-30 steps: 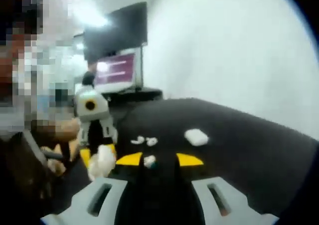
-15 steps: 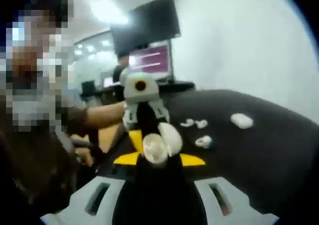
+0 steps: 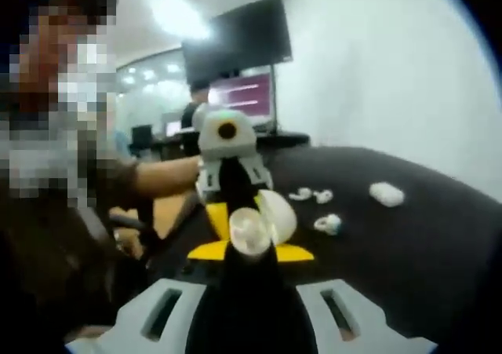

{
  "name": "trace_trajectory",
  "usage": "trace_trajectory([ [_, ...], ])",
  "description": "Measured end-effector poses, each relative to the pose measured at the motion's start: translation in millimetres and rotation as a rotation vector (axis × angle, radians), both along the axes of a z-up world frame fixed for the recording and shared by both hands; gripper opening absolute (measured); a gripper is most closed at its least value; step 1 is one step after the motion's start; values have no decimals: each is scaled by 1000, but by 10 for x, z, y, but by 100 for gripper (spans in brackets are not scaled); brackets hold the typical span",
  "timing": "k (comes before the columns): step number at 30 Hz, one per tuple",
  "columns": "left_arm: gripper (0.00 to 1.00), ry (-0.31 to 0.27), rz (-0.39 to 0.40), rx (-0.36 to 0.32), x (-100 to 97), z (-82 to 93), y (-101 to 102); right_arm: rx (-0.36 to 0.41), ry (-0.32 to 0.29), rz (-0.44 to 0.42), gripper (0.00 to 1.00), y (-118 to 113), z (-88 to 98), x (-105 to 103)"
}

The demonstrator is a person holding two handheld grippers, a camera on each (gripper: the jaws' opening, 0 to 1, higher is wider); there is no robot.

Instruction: Pick up three earphones and place each one into its charging case using tactile feedback, ensure that each earphone is properly inserted and securely positioned inside the case.

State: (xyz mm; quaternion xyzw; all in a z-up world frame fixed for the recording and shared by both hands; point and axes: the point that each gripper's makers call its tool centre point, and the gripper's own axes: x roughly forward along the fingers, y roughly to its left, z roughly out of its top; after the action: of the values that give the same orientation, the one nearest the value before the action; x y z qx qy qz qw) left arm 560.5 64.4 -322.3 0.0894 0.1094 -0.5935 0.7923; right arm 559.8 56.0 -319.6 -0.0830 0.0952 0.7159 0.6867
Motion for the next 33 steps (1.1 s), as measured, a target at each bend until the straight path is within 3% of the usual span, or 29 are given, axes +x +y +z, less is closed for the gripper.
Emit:
trace_trajectory([
  [4, 22, -22, 4, 12, 0, 15, 65, 12, 44, -4, 21, -56, 21, 18],
  [6, 23, -44, 3, -65, -11, 190, 108, 22, 56, -7, 21, -77, 37, 32],
  [9, 24, 16, 31, -155, 6, 377, 257, 13, 35, -10, 21, -54, 10, 24],
  [11, 23, -2, 99, -89, 132, 365, 437, 8, 21, -7, 21, -30, -3, 10],
  [13, 21, -68, 168, 51, 286, 318, 588, 12, 10, -6, 21, -24, 3, 10],
  [16, 17, -180, 200, 276, 458, 245, 642, 14, 1, -3, 21, -13, 7, 8],
  [18, 11, -202, 162, 386, 525, 142, 617, 16, -11, -3, 21, 0, 7, 9],
  [20, 11, -195, 149, 434, 582, 79, 595, 15, -26, -5, 21, 8, 3, 9],
  [23, 13, -231, 106, 443, 649, 58, 474, 16, -37, -7, 21, 2, 6, 18],
  [27, 15, -249, 78, 509, 711, -54, 399, 17, -32, -7, 21, -11, 8, 23],
  [30, 15, -285, 75, 498, 734, -17, 344, 18, -33, -6, 21, -14, 10, 27],
  [33, 16, -276, 54, 478, 728, -15, 283, 18, -34, -6, 21, -19, 16, 24],
])
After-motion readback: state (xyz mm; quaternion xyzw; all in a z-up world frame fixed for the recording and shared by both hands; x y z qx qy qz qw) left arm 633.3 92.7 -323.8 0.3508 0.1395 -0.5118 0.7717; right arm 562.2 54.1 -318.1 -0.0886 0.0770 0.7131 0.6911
